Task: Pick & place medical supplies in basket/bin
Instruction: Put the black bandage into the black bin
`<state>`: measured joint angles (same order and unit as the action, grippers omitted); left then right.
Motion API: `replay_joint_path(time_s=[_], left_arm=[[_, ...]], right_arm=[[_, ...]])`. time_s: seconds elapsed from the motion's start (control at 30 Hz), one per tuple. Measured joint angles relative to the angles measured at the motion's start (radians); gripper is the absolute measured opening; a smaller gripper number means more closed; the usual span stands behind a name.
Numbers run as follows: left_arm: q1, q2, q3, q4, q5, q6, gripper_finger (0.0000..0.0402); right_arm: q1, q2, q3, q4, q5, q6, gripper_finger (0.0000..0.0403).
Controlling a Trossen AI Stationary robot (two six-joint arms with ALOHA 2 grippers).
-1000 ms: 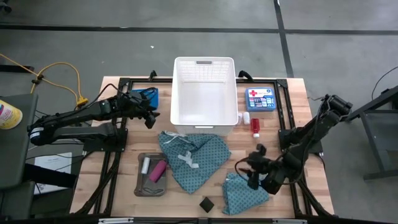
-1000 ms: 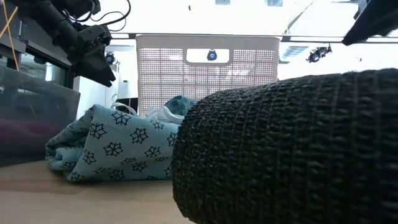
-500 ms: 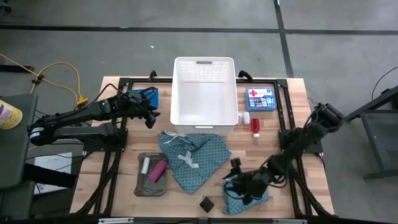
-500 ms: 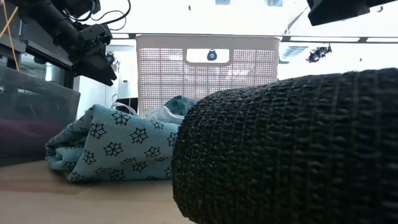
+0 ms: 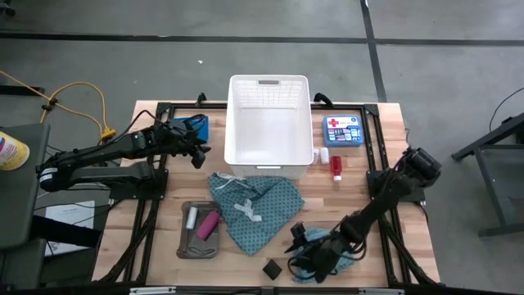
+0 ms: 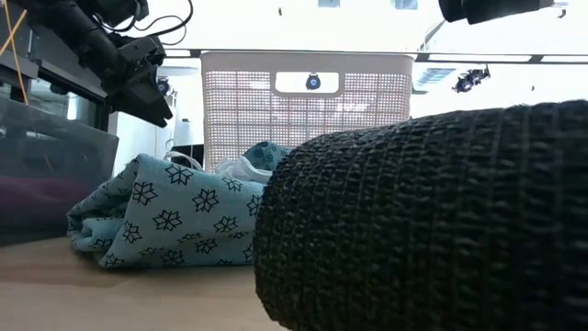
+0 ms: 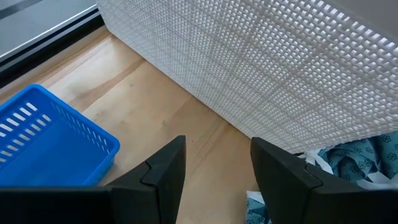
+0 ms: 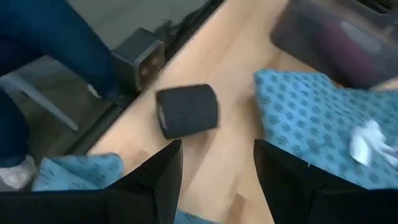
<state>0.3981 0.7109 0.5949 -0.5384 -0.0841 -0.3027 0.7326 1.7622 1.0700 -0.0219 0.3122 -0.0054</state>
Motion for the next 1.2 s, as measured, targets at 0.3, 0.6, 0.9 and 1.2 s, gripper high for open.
replay_joint_path(time_s=[0.3,0.6,0.9,1.2], left_arm=[[0.000,0.000,0.000,0.000,0.000,-0.002,0.0175],[0.000,0.000,0.000,0.000,0.000,-0.005,0.0175],[0.000,0.000,0.000,0.001,0.000,-0.005,0.0175],[0.000,0.000,0.000,0.000,0.001,-0.004,0.0175]], right_arm=[[0.001,0.138,0.188,-0.127,0.003,-0.075,0.0185],[0.046,0.226,0.282,-0.186,0.053,-0.080,0.0185],[0.076,0.241,0.283,-0.163,0.129,-0.068,0.0185],[0.086,0.291,0.281,-0.121,0.164,-0.068,0.0185]])
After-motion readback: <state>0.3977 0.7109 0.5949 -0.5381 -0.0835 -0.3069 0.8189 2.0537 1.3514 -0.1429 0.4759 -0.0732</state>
